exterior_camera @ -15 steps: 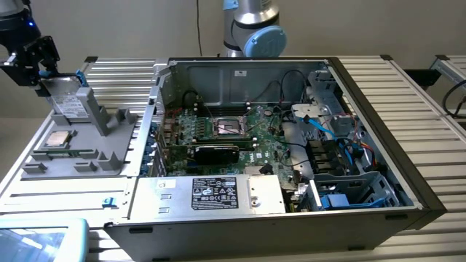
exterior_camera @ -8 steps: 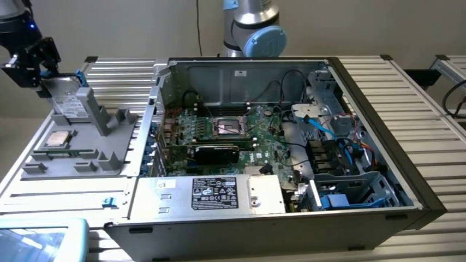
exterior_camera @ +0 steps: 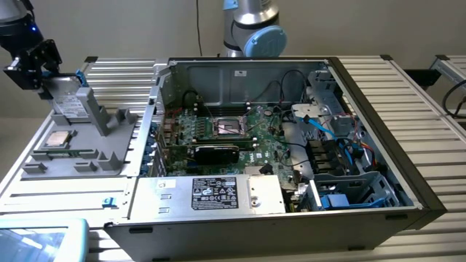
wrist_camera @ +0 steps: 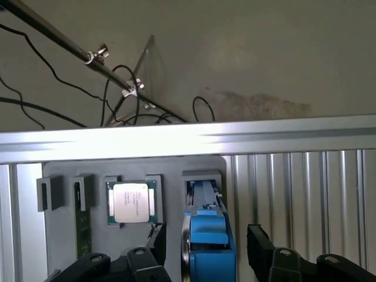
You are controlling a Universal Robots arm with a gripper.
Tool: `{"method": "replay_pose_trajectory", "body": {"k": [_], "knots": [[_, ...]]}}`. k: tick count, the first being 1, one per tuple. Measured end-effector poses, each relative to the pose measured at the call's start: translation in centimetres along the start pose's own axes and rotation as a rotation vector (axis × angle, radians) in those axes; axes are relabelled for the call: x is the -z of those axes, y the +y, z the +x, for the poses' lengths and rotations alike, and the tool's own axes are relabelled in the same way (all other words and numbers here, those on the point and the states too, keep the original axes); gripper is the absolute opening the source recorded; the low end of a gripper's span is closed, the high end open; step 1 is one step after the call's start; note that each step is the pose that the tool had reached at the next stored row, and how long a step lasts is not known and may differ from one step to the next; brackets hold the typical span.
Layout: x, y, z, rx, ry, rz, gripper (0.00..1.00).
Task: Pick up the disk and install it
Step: 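Pick up the disk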
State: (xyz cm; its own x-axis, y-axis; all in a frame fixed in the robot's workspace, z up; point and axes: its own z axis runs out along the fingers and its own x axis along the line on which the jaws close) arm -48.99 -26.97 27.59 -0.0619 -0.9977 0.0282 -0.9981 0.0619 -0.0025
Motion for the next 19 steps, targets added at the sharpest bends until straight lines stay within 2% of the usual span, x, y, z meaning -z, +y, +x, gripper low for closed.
{"method": "replay_pose_trajectory", "body": {"k": [17, 19], "knots": [[-0.61, -0.30, -0.07, 0.000, -0.0001, 0.0002, 0.66], [-0.67, -0.32, -0.07, 0.000, 0.0000, 0.0001, 0.58]]}}
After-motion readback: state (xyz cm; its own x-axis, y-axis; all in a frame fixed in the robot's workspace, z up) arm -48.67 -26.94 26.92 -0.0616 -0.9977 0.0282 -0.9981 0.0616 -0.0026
